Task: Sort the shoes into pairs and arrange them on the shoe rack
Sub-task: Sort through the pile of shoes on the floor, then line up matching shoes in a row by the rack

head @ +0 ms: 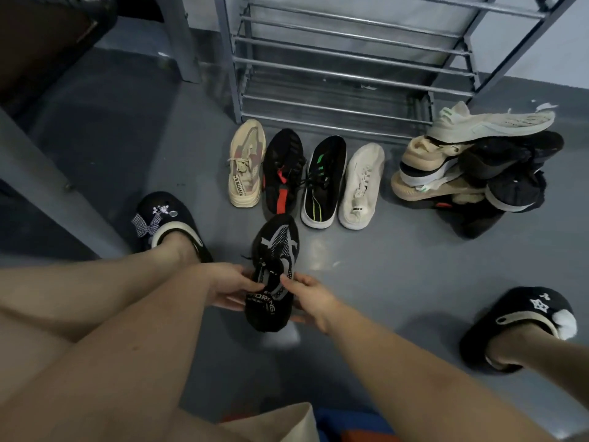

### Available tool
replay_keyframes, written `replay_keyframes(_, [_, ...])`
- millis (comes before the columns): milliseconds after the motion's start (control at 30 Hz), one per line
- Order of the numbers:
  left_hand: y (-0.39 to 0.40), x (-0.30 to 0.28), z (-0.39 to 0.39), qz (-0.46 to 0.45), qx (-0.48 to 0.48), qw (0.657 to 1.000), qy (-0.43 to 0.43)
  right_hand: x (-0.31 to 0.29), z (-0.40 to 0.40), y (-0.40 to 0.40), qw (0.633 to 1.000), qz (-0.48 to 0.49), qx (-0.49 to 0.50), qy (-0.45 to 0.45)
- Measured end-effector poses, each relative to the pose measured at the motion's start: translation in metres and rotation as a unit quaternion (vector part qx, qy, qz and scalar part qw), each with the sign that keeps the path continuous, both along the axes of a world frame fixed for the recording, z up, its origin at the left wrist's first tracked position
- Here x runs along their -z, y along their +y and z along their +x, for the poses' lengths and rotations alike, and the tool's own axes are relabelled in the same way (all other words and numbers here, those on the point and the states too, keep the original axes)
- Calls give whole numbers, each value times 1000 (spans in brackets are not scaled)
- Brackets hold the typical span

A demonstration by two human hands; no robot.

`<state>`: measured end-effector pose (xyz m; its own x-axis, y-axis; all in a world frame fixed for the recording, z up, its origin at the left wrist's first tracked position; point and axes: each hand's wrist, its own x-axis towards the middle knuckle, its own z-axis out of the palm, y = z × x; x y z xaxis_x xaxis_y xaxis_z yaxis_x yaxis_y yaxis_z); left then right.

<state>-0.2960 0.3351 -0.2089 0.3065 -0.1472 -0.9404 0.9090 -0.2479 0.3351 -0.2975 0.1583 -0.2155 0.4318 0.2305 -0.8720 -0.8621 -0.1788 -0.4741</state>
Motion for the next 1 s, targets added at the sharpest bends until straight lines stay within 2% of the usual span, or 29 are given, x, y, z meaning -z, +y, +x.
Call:
replay_keyframes(133, [2, 5, -8, -4, 16, 999, 35, 7, -9, 4, 999, -21, -38, 5])
replay_keyframes(300, [2, 12, -5, 62, 43, 997, -13, 5, -4, 5, 999, -10, -47, -6])
replay_keyframes(433, [-2, 8, 3, 148, 201, 964, -88, 7, -3, 1, 993, -41, -100, -41])
replay_keyframes(567, [-18, 4, 17, 229, 231, 931, -163, 4, -1, -19, 969, -116, -178, -129])
replay_keyframes(700, [-52, -4, 27, 286, 335, 860, -258, 2, 7, -55, 864, -253, -370, -227])
replay_keyframes(800, [-81, -10, 30, 287, 417, 797, -330, -4, 15, -82, 807, -310, -429, -261])
replay_keyframes(867, [-98, -12, 31, 280, 463, 760, -358, -8, 21, -99, 784, -339, -438, -281])
replay_keyframes(1000, [-130, -16, 40, 298, 520, 697, -394, -17, 38, -128, 763, -378, -428, -302])
